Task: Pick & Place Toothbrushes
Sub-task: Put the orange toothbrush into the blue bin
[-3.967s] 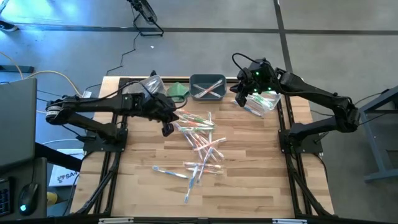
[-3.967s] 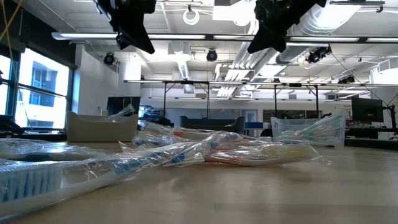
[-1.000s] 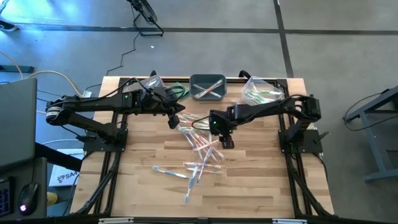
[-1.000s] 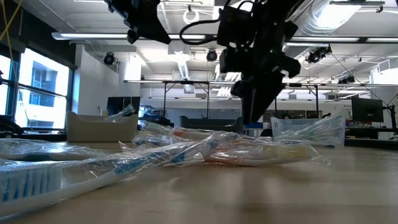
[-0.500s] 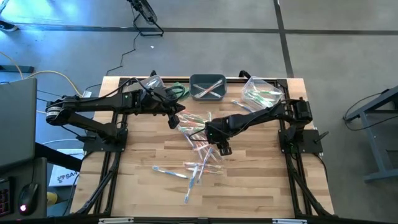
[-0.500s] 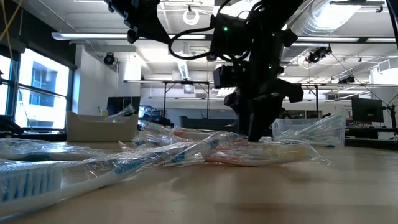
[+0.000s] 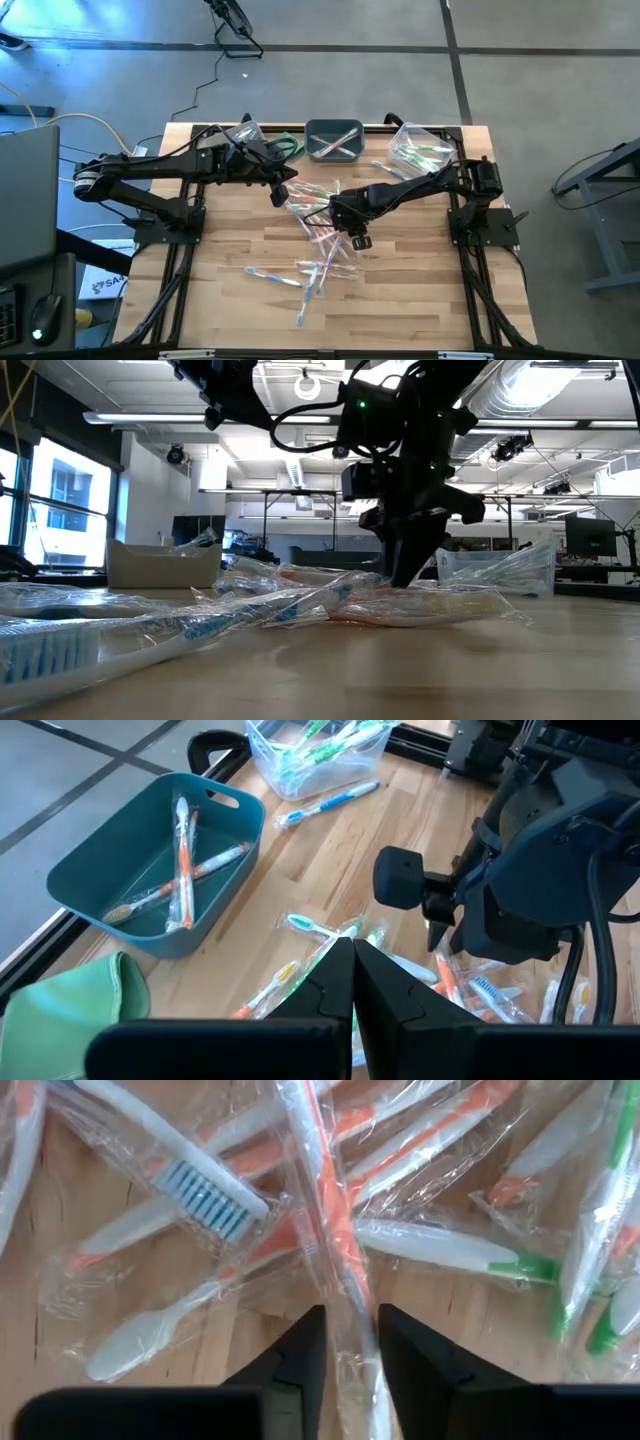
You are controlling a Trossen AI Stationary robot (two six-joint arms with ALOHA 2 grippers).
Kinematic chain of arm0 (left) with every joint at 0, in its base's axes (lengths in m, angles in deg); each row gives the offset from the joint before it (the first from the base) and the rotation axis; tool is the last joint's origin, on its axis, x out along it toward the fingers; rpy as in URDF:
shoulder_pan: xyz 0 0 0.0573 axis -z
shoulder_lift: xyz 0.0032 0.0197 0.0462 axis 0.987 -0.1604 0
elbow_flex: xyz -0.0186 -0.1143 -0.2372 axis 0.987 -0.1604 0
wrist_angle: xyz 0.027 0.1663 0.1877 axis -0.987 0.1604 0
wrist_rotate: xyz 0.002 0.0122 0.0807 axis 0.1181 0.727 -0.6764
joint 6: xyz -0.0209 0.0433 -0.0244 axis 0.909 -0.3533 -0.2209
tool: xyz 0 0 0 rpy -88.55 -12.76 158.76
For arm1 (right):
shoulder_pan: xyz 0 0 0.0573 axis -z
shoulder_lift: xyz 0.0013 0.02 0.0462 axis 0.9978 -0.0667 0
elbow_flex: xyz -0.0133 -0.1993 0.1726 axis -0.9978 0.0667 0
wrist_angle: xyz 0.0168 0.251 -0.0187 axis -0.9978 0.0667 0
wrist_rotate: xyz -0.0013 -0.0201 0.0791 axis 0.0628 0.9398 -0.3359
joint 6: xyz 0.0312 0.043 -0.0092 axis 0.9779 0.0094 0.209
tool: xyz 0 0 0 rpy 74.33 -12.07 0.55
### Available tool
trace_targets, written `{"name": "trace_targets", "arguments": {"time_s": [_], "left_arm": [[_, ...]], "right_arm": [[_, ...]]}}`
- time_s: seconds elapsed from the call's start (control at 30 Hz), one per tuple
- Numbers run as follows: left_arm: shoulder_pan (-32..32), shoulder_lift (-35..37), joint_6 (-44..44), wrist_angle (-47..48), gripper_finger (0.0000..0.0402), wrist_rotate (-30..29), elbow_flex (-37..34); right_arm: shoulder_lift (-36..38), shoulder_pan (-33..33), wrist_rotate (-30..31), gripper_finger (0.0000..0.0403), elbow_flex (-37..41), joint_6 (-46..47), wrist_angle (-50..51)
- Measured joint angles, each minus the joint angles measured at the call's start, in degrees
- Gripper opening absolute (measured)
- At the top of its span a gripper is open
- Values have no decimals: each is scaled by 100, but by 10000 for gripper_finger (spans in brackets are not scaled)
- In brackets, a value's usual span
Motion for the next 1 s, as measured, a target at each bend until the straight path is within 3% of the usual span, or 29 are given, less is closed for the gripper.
{"name": "trace_targets", "arguments": {"time_s": [0.4, 0.77, 1.0], "left_arm": [[0, 0, 0, 0, 0, 0, 0], [1, 0, 20, 0, 0, 2, 0], [2, 0, 18, 0, 0, 7, 0]], "right_arm": [[6, 0, -70, 11, 0, 17, 0], [71, 0, -103, 8, 0, -91, 409], [562, 53, 37, 7, -2, -249, 429]]}}
